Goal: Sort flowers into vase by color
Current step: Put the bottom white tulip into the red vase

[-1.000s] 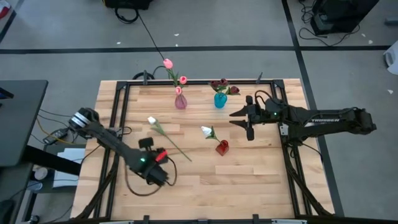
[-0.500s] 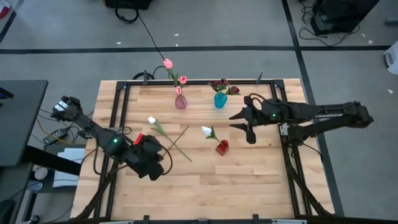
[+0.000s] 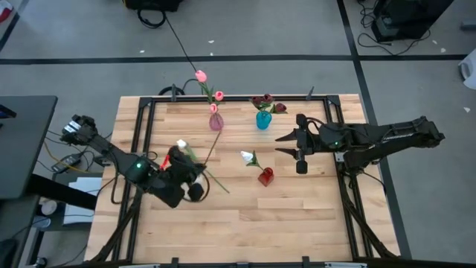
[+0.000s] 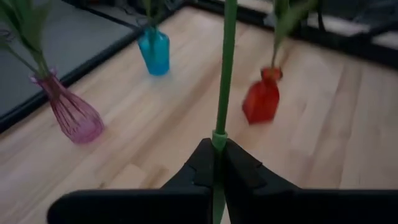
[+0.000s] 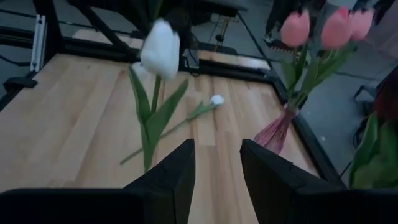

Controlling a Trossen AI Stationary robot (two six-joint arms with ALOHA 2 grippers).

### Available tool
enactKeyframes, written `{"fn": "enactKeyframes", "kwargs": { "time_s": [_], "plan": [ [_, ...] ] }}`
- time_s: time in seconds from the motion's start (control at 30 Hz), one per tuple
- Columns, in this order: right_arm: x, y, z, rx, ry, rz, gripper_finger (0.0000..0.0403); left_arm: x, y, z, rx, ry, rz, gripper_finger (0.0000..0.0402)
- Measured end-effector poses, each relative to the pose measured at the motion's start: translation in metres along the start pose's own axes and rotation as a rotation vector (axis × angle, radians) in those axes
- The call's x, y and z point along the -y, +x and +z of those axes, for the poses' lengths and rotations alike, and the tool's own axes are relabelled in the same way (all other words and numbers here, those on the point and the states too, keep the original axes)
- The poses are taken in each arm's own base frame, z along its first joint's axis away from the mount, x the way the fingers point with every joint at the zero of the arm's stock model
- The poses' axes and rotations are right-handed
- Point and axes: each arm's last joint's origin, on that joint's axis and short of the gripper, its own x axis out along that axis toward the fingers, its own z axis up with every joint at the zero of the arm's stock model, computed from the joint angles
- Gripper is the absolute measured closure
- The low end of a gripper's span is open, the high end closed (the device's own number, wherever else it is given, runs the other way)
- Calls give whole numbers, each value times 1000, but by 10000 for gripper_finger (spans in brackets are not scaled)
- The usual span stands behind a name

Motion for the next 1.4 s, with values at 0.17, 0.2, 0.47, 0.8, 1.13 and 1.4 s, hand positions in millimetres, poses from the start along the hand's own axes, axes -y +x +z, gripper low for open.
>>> {"fn": "enactKeyframes", "kwargs": {
  "time_s": [0.17,0.2,0.47,0.8,1.13,1.4],
  "plan": [
    [4,-1,21,15,-92,27,261,-13,12,21,12,-71,-7,385],
    [5,-1,24,8,-107,29,261,-16,14,25,21,-81,-5,385],
    [7,-14,47,36,-170,40,261,-25,31,56,106,-122,-90,385],
    [3,-16,63,131,-477,-13,261,-39,42,90,259,-352,-186,385],
    [-6,-16,70,178,-814,-64,261,-50,43,110,348,-358,-298,385],
    [-6,-9,73,159,-958,-148,261,-80,50,123,370,-322,-278,385]
  ]
}}
